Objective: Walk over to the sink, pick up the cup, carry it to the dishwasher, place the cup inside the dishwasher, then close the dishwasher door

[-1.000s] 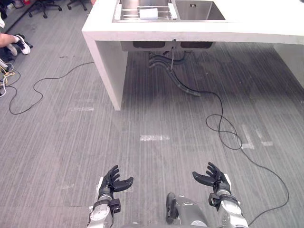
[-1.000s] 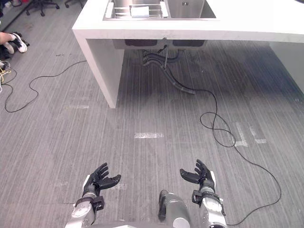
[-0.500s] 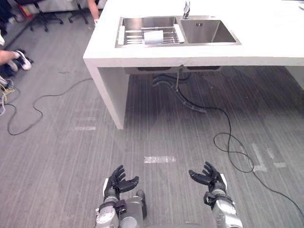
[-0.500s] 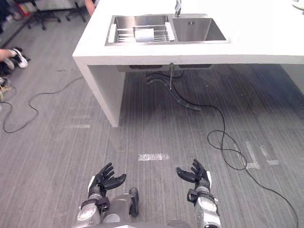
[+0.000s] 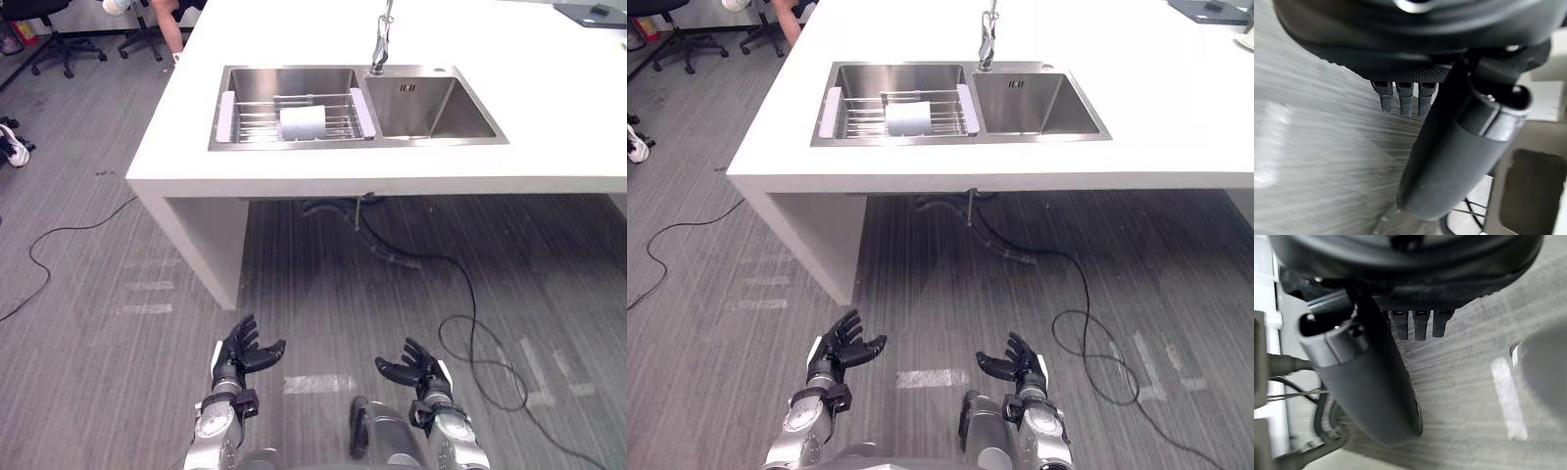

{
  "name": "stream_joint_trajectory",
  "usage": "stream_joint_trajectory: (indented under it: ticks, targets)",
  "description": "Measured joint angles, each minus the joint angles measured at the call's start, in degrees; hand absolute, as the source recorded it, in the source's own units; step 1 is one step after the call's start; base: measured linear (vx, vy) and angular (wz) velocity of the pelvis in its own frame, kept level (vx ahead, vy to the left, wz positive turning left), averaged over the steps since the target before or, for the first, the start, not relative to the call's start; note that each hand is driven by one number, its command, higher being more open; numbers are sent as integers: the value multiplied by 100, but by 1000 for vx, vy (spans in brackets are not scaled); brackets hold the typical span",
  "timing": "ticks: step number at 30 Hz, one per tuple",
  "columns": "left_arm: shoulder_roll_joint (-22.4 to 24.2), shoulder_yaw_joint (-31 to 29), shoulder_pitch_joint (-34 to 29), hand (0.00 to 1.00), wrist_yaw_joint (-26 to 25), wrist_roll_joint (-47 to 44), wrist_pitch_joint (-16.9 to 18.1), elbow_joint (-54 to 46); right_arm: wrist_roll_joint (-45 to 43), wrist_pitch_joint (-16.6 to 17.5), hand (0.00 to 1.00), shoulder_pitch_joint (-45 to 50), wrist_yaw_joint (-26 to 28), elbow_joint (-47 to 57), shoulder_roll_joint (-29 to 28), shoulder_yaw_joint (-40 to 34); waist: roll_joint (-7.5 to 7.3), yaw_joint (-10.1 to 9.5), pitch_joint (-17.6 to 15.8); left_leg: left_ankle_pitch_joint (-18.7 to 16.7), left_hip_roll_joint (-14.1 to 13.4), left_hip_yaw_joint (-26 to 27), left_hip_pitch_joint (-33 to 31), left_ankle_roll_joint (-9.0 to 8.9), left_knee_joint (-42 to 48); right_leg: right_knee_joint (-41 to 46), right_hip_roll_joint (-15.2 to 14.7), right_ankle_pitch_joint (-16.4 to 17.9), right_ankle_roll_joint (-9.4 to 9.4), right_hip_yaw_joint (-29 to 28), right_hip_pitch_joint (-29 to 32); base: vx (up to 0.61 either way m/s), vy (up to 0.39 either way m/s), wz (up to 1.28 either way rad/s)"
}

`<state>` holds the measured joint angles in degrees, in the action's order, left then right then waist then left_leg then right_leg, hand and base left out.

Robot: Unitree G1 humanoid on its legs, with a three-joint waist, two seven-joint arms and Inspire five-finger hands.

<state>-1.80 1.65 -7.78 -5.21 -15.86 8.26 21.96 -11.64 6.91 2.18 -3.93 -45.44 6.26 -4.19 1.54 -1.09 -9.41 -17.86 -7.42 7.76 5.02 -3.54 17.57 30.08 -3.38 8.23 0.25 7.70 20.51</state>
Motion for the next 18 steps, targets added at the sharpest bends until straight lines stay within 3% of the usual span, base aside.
stream_joint_trajectory:
  ticks: [2, 5, 7, 8, 9, 10, 12, 13, 14, 18]
  targets:
    - [64, 134, -12, 90, -9, 0, 0, -601, 6, -1, 90, 101, -41, 110, 32, -6, 9, 50, -5, 213, -88, -117, -46, -124, 318, -54, 6, 142, -106, 181, -250, 334, -171, 37]
    - [335, 402, -163, 90, -107, -3, 103, -2008, 8, 7, 90, 592, -97, 685, 30, 82, 46, -2, -68, 619, -429, -243, -846, -313, 2792, -647, 58, 229, -159, 378, -1285, 286, -121, 28]
    - [349, 579, -222, 90, -121, 0, 254, -2724, 8, 53, 90, 720, -103, 990, 15, 130, 65, -55, -63, 512, -600, -94, -1350, -232, 3517, -901, 56, 264, -141, 380, -1636, 207, 5, -2]
    - [363, 637, -231, 90, -118, 0, 339, -3154, 9, 97, 90, 758, -103, 1113, -14, 128, 55, -113, -71, 404, -707, 66, -1631, -147, 3607, -1017, 19, 418, -47, 369, -1801, 197, 55, -4]
    - [390, 645, -238, 90, -119, 0, 376, -3332, 9, 98, 90, 747, -105, 1129, -14, 124, 97, -126, -61, 325, -756, 98, -1769, -137, 3589, -1024, 19, 458, -63, 373, -1839, 154, 123, -1]
    - [422, 660, -238, 90, -126, 1, 500, -3589, 10, 98, 90, 743, -108, 1125, 1, 123, 142, -147, -32, 222, -725, 122, -1998, -79, 3338, -1014, -39, 542, 36, 376, -1916, 149, 194, 5]
    - [426, 668, -242, 90, -132, 2, 618, -3853, 13, 97, 90, 764, -106, 1112, 31, 134, 197, -209, 1, 244, -530, 226, -2049, -13, 2239, -901, -173, 723, 227, 359, -1968, 170, 243, 9]
    - [457, 693, -246, 90, -134, 4, 675, -4007, 14, 101, 90, 737, -102, 1081, 98, 136, 398, -230, 102, 768, -407, 109, -2009, 101, 1156, -709, -157, 888, 394, 323, -1897, 221, 240, 3]
    - [338, 662, -229, 90, -123, 4, 722, -4004, 33, 74, 90, 622, -98, 868, 57, 242, 195, -269, 77, 723, -189, 285, -1844, 126, 975, -677, -262, 913, 472, -36, -1859, 224, 221, 9]
    - [196, 663, -260, 90, -126, 6, 703, -3969, 79, 85, 90, 257, 39, 294, 63, 472, 59, -312, 103, 680, 114, 312, -1832, 337, 888, -1403, -367, 689, 748, -509, -2095, 230, 143, 8]
